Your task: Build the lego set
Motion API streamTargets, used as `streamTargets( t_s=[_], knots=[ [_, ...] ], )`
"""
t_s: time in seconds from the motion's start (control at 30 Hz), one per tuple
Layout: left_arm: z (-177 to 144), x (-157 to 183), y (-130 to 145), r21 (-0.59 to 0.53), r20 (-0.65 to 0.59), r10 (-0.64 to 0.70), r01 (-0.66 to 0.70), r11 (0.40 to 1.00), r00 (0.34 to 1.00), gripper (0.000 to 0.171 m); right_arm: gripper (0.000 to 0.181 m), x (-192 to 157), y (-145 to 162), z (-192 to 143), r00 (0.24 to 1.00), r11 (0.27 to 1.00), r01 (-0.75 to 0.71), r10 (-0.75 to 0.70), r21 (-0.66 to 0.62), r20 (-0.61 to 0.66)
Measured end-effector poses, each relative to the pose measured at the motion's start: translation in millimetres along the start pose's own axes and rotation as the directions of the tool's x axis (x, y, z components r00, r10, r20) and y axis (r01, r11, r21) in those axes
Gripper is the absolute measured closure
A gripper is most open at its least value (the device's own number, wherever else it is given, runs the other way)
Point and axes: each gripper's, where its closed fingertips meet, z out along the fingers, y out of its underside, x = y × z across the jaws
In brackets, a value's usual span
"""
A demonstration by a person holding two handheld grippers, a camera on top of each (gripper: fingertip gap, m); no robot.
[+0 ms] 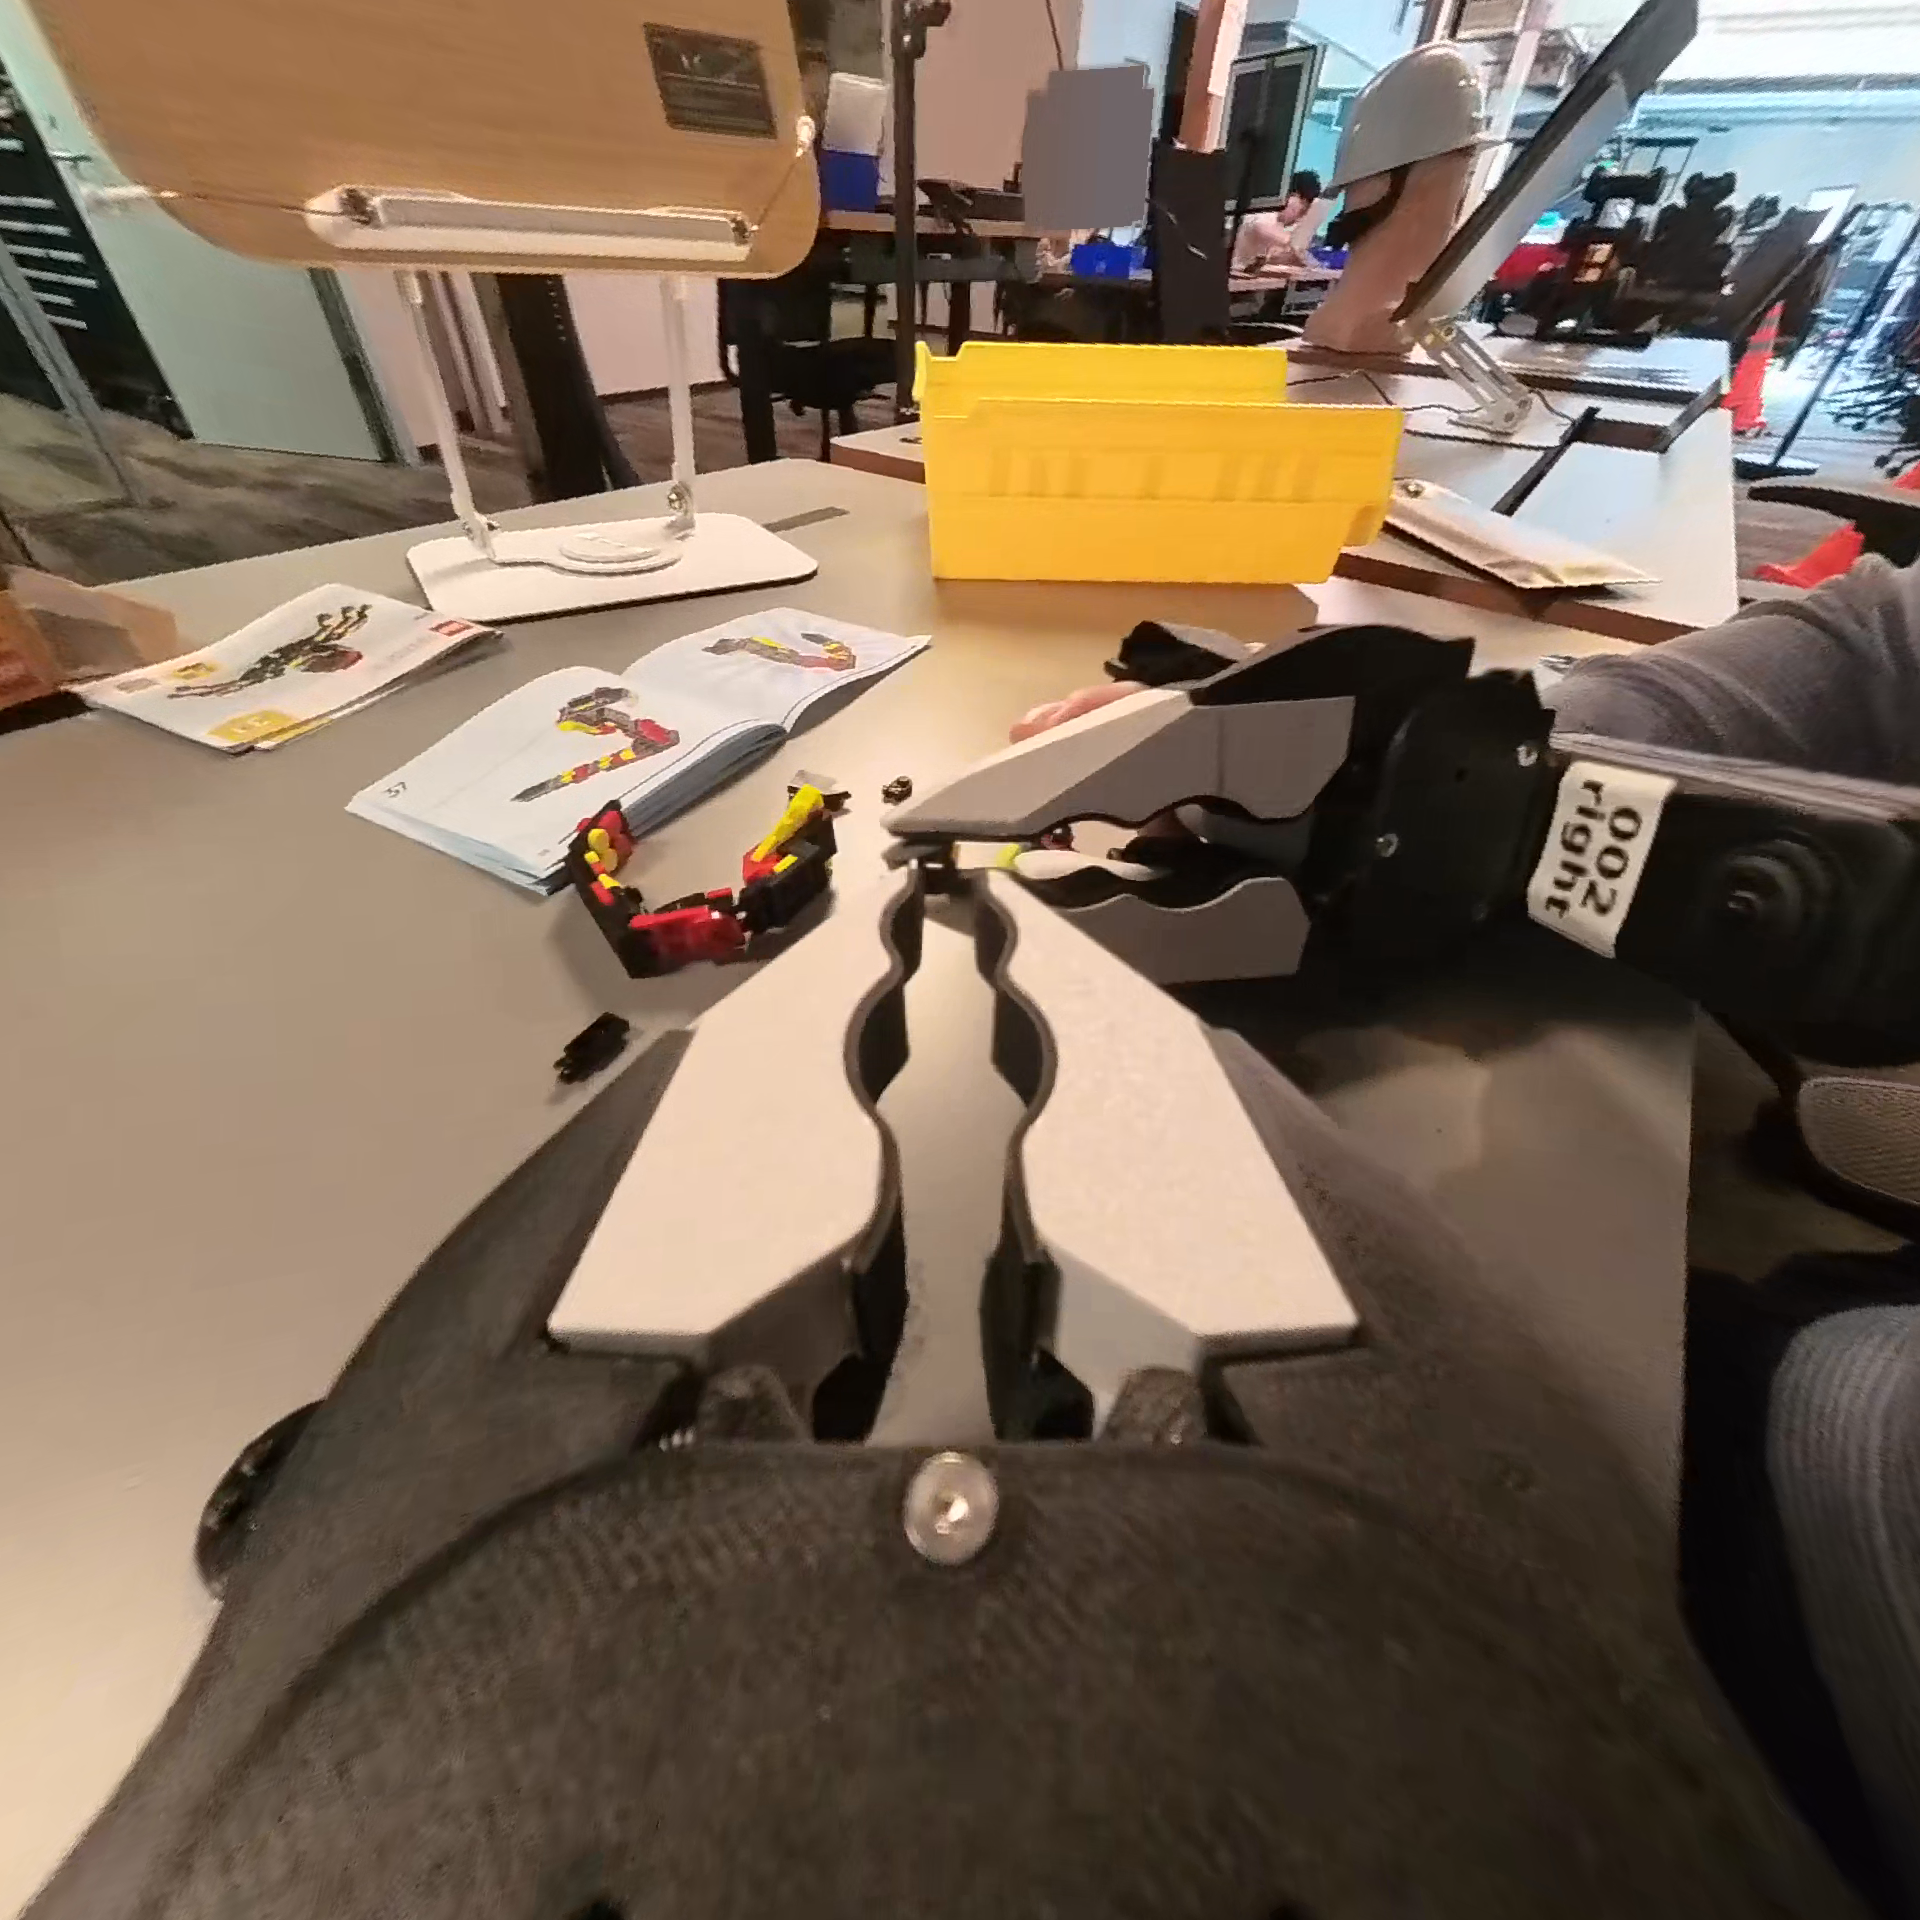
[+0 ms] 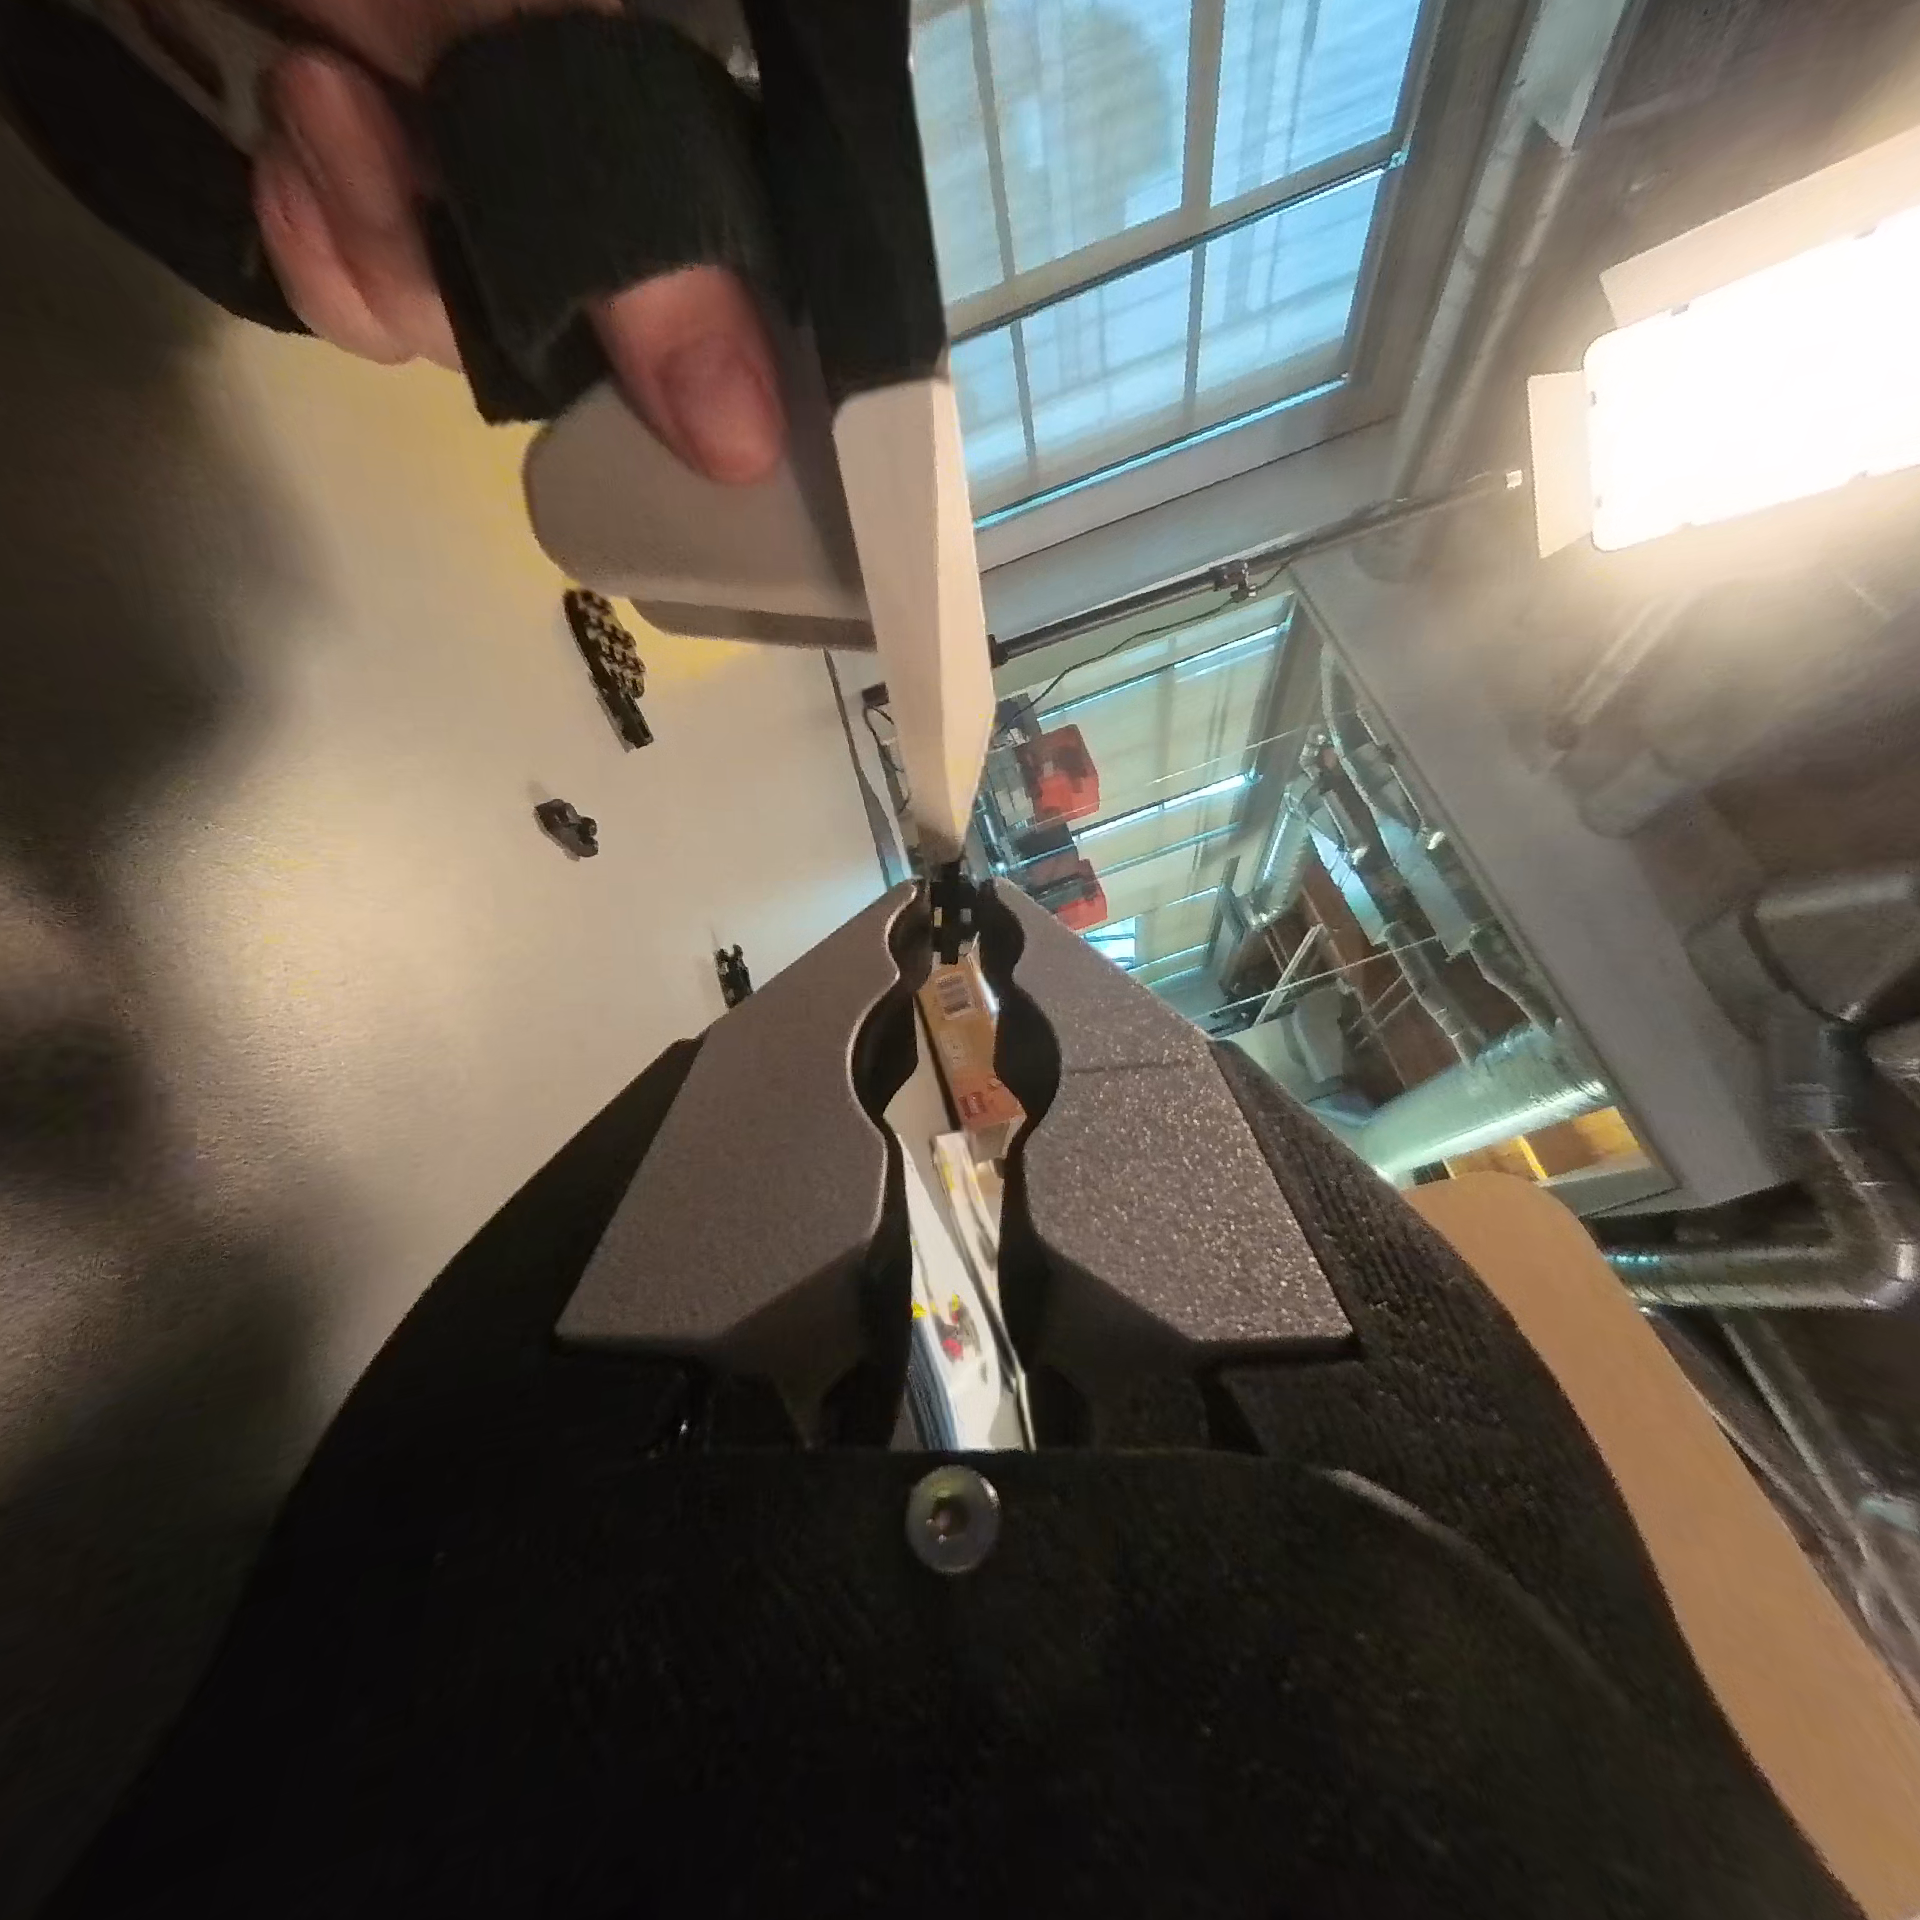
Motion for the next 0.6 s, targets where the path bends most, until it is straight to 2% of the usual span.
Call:
streamTargets(
  t_s=[0.03, 0.4, 0.53, 0.6],
  knots=[
    [0.1, -2.3, 0.2, -0.001, 0.014, -0.006, 0.006, 1.0, 1.0, 0.17, 0.175, -0.1, -0.2, -0.2, 1.0, 1.0, 0.005, -0.005, 0.001, -0.001],
    [2.2, -2.7, 3.4, -0.027, 0.041, 0.017, -0.015, 1.0, 0.999, 0.17, 0.175, -1.7, 0.6, -0.1, 0.998, 0.998, 0.068, -0.069, -0.015, -0.015],
    [0.9, -3.6, 0.3, 0.001, 0.041, -0.046, 0.046, 0.999, 0.998, 0.17, 0.175, 3.1, -0.4, 2.0, 0.974, 0.977, 0.203, -0.209, -0.066, -0.092],
    [0.4, -3.4, -2.2, 0.024, 0.014, -0.107, 0.106, 0.994, 0.994, 0.17, 0.174, 5.7, -1.2, 2.5, 0.967, 0.972, 0.221, -0.228, -0.074, -0.113]
  ],
)
